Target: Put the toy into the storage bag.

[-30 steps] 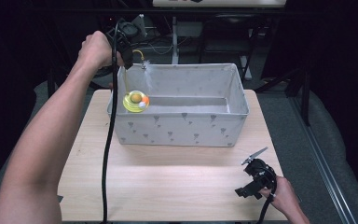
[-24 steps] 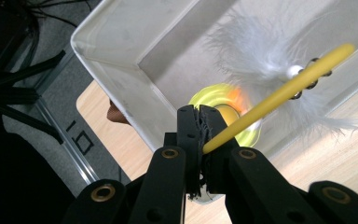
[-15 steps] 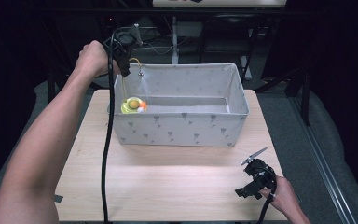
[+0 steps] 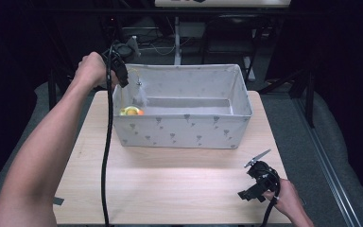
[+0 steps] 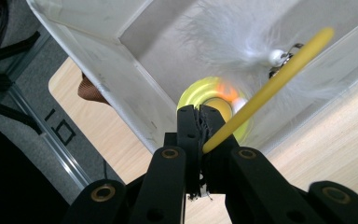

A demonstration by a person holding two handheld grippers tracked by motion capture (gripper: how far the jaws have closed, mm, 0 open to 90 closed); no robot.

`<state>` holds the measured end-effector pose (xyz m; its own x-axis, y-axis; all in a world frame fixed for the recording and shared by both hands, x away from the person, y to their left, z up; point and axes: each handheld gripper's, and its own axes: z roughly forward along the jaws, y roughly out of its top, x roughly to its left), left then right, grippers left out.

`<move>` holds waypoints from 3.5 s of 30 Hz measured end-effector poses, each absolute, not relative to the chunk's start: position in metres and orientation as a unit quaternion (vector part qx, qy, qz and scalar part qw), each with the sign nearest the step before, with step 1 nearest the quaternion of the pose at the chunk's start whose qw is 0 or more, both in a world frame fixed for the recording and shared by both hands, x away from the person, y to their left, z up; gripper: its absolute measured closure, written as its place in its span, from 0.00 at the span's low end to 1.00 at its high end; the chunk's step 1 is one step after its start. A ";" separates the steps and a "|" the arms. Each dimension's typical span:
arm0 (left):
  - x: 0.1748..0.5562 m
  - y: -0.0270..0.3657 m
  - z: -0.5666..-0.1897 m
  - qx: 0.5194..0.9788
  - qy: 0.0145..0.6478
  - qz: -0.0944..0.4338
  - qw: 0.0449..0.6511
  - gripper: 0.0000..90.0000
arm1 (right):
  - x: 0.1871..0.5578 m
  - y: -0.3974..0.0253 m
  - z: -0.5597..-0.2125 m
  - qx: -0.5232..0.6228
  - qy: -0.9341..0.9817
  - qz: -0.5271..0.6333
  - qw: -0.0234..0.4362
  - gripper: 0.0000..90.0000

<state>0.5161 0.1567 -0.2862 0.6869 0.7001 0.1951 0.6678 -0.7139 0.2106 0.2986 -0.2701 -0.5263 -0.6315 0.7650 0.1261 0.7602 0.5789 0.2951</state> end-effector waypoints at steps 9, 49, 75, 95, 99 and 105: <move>0.515 0.162 -0.302 0.916 0.379 0.117 0.058 0.98 | 0.299 -0.270 -0.526 0.429 0.889 0.163 0.008 0.04; 0.514 0.186 -0.367 0.915 0.399 0.056 0.034 0.97 | 0.299 -0.270 -0.527 0.427 0.890 0.158 0.009 0.04; 0.493 0.182 -0.330 0.912 0.388 0.116 0.067 0.41 | 0.299 -0.269 -0.526 0.426 0.891 0.157 0.009 0.04; 0.459 0.214 -0.314 0.901 0.399 0.135 0.102 0.15 | 0.298 -0.268 -0.526 0.431 0.888 0.161 0.006 0.04; 0.451 0.225 -0.318 0.897 0.406 0.137 0.105 0.09 | 0.298 -0.268 -0.526 0.427 0.890 0.159 0.008 0.04; 0.438 0.240 -0.329 0.892 0.415 0.138 0.114 0.04 | 0.298 -0.268 -0.528 0.428 0.890 0.159 0.009 0.04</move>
<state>0.4379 0.2402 -0.3289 0.6174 0.7719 0.1516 0.7088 -0.6295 0.3183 0.2982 -0.2683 -0.5278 -0.6330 0.7648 0.1201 0.7591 0.5827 0.2902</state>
